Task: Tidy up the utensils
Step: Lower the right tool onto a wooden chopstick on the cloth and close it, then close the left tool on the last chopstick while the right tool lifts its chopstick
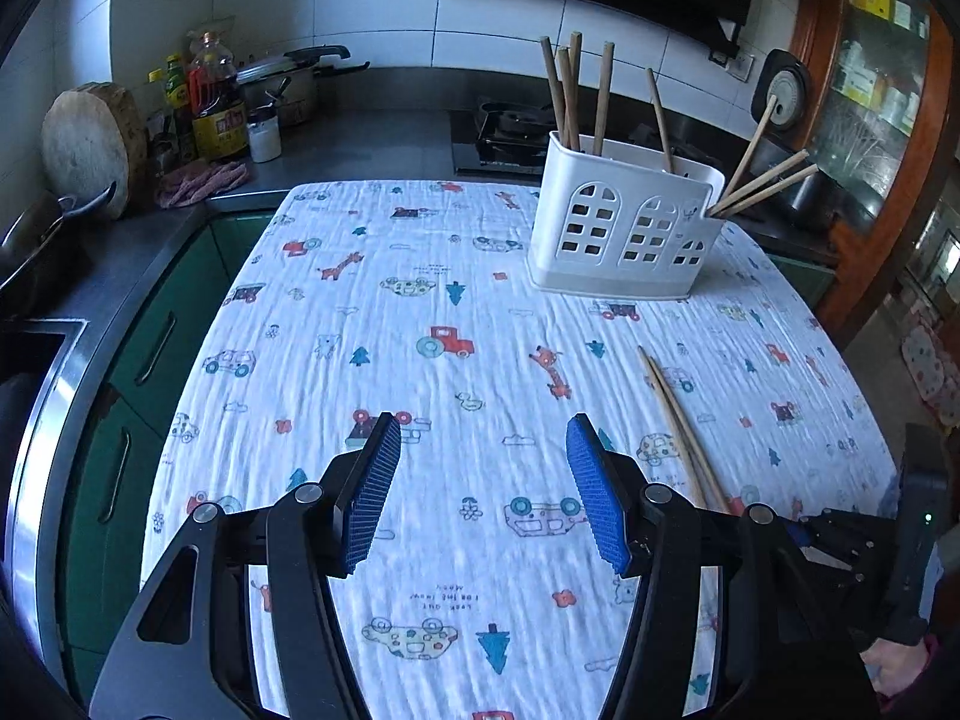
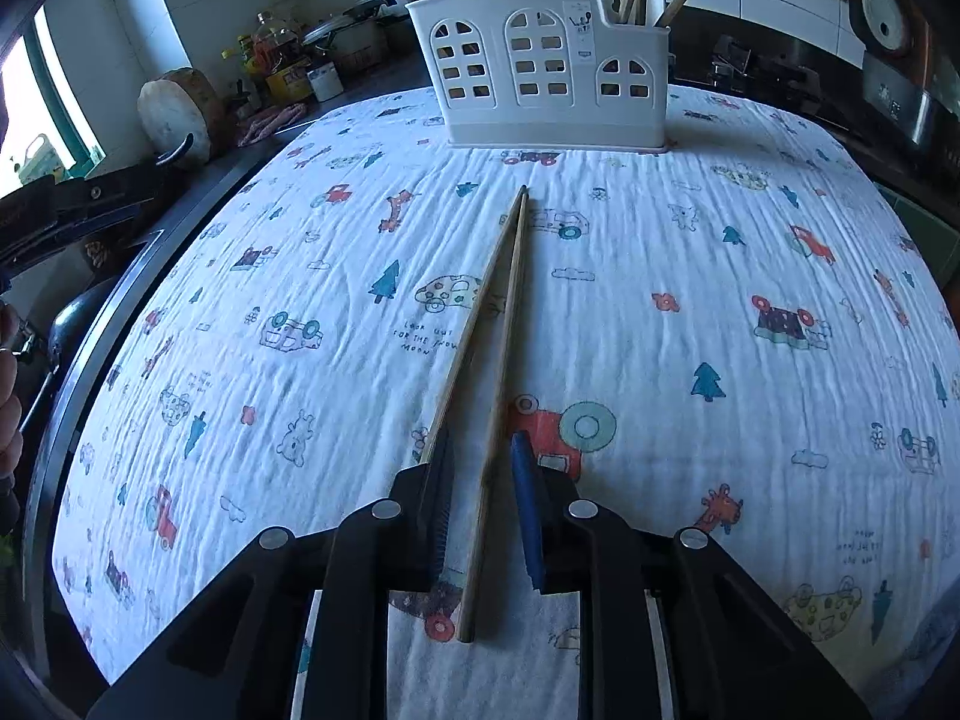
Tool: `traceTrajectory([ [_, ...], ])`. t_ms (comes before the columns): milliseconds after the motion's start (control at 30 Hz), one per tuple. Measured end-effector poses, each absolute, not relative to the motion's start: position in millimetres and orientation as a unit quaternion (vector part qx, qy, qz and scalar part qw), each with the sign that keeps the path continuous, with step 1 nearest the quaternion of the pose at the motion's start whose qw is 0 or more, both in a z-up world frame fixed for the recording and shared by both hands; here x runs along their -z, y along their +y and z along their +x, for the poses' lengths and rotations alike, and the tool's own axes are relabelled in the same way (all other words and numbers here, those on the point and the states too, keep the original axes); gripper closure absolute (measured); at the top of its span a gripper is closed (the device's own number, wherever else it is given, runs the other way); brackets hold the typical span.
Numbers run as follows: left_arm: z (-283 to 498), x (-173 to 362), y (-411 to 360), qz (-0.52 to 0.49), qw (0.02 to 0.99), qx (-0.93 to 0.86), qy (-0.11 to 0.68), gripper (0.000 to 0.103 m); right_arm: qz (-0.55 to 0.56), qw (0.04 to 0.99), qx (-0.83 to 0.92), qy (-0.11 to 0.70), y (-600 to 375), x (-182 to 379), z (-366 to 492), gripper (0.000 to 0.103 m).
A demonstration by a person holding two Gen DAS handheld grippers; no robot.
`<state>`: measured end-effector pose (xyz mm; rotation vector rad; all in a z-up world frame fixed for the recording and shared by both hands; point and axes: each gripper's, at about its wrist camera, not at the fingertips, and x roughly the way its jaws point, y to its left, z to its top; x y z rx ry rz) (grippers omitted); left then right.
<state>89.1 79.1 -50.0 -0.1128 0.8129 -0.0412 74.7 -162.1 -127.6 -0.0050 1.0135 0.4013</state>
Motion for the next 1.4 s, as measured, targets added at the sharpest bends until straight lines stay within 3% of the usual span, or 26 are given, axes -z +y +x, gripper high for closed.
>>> traceTrajectory([
  [433, 81, 66, 68, -0.062, 0.909, 0.025, 0.411, 0.045, -0.017, 0.857, -0.177, 0.483, -156, 135, 76, 0.088],
  [567, 80, 70, 65, -0.064, 0.906, 0.027, 0.417, 0.045, -0.014, 0.859, -0.17, 0.483, -159, 135, 76, 0.095],
  [933, 70, 86, 43, -0.055, 0.898, 0.048, 0.435, 0.045, -0.004, 0.865, -0.164, 0.474, -174, 130, 74, 0.096],
  [1400, 63, 112, -25, -0.045, 0.873, 0.138, 0.465, 0.046, 0.008, 0.895, -0.146, 0.42, -216, 83, 63, 0.096],
])
